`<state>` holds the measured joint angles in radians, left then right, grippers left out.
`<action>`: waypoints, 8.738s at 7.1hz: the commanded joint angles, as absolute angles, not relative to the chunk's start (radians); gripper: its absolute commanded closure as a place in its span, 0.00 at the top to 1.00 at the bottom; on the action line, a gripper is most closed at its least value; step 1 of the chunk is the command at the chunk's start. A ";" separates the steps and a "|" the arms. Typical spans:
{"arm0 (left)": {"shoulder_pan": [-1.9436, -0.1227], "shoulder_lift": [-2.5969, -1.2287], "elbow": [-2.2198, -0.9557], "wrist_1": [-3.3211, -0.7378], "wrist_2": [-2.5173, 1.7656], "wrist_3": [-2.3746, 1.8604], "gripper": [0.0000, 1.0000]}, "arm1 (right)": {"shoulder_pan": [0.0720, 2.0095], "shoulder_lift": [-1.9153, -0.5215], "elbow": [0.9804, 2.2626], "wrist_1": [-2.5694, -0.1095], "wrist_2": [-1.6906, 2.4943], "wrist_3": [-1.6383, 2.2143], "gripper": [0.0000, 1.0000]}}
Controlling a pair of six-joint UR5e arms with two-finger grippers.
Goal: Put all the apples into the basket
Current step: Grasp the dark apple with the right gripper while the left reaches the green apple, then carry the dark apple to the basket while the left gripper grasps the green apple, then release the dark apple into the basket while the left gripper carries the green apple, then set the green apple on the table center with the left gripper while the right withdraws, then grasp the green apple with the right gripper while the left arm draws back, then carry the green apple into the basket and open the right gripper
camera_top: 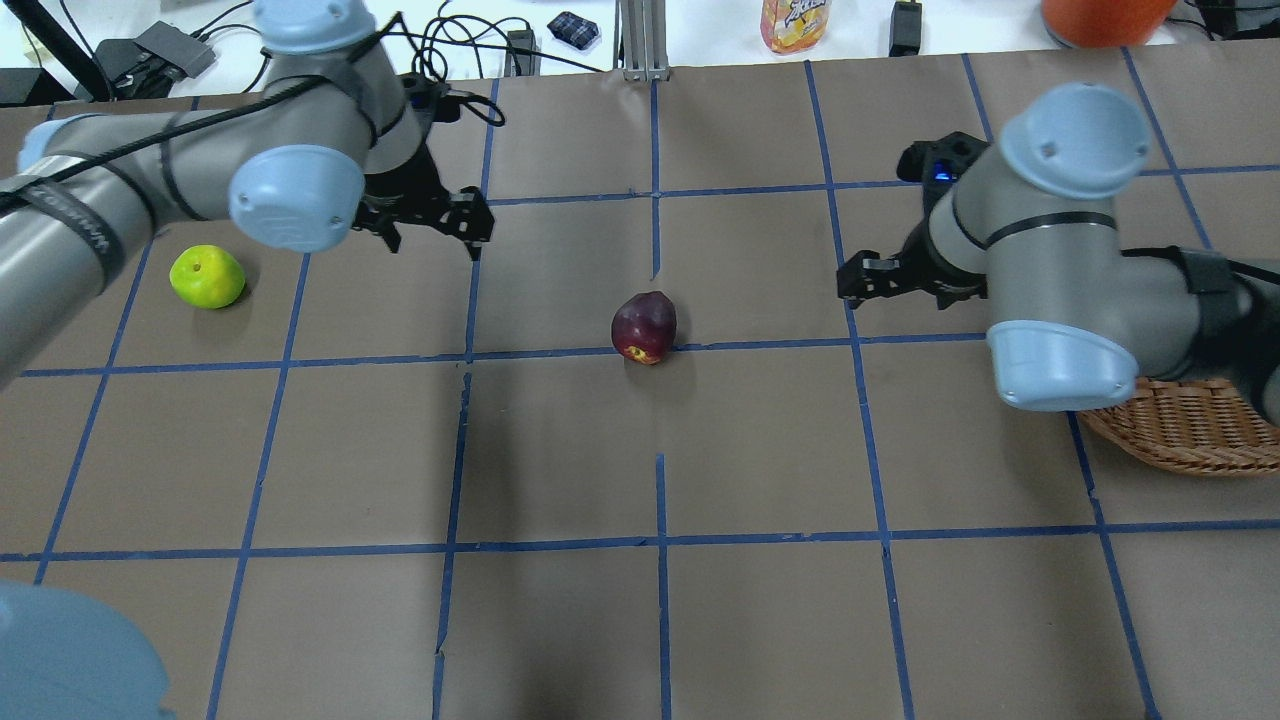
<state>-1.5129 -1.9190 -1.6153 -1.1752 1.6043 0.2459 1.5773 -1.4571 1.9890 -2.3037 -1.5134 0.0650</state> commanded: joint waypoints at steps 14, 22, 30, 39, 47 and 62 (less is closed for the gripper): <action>-1.068 -2.232 -1.466 -1.017 1.602 0.853 0.96 | 1.753 -1.231 1.617 -1.939 -1.571 0.439 0.33; -1.609 -2.020 -1.540 -1.292 1.485 0.111 0.12 | 0.897 -1.291 1.814 -2.197 -1.576 -0.909 0.37; -1.878 -2.053 -1.539 -1.037 1.453 -0.267 1.00 | 1.240 -1.457 1.893 -2.080 -1.552 -0.424 1.00; -1.585 -1.634 -1.443 -1.663 1.611 0.138 1.00 | 1.899 -1.158 1.647 -2.143 -1.545 0.457 1.00; -1.574 -1.606 -1.460 -1.621 1.603 0.127 1.00 | 1.942 -1.013 1.658 -2.260 -1.655 0.445 0.97; -1.572 -1.601 -1.473 -1.608 1.601 0.123 1.00 | 0.749 -1.276 1.859 -2.309 -1.463 -1.153 0.99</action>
<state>-1.5723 -1.6021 -1.4718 -1.6086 1.6019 0.1229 0.7582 -1.2786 1.8476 -2.2962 -1.4654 -1.1107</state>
